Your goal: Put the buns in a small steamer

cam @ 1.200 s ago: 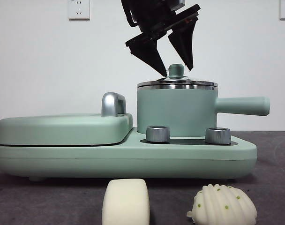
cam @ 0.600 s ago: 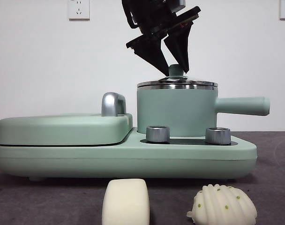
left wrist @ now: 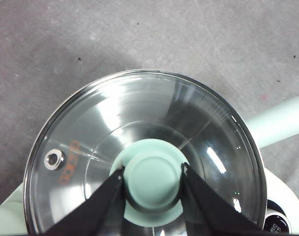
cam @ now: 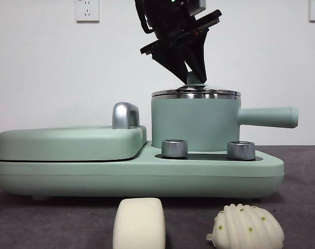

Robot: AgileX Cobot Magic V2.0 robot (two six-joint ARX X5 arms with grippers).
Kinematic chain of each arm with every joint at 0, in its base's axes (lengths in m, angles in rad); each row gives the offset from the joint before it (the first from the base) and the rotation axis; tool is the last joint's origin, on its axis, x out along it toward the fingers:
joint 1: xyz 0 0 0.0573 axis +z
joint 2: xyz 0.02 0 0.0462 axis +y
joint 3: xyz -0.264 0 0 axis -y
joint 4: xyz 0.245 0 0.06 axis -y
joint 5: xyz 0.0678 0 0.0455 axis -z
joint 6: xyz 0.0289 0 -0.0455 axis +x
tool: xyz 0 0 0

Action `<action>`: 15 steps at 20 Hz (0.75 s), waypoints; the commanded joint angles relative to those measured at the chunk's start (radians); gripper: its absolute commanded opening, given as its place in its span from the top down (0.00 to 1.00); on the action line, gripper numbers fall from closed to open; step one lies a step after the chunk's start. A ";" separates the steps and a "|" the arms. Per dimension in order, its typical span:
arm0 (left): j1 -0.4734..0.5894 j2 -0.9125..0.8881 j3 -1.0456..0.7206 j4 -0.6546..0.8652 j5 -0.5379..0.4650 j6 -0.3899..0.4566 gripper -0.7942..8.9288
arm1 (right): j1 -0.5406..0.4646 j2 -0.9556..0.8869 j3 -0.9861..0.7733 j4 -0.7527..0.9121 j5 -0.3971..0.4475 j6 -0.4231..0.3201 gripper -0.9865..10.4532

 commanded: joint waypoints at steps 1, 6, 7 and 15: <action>-0.008 0.030 0.050 -0.038 0.003 -0.001 0.90 | 0.002 0.003 0.016 0.006 -0.003 0.013 0.51; -0.007 0.027 0.198 -0.177 0.003 -0.001 0.90 | 0.002 0.003 0.016 0.007 -0.003 0.015 0.51; -0.007 0.027 0.230 -0.198 0.003 -0.001 0.90 | 0.002 0.003 0.016 0.007 -0.003 0.015 0.51; 0.024 0.023 0.367 -0.296 -0.015 0.001 0.90 | 0.002 0.004 0.016 0.002 -0.024 0.041 0.51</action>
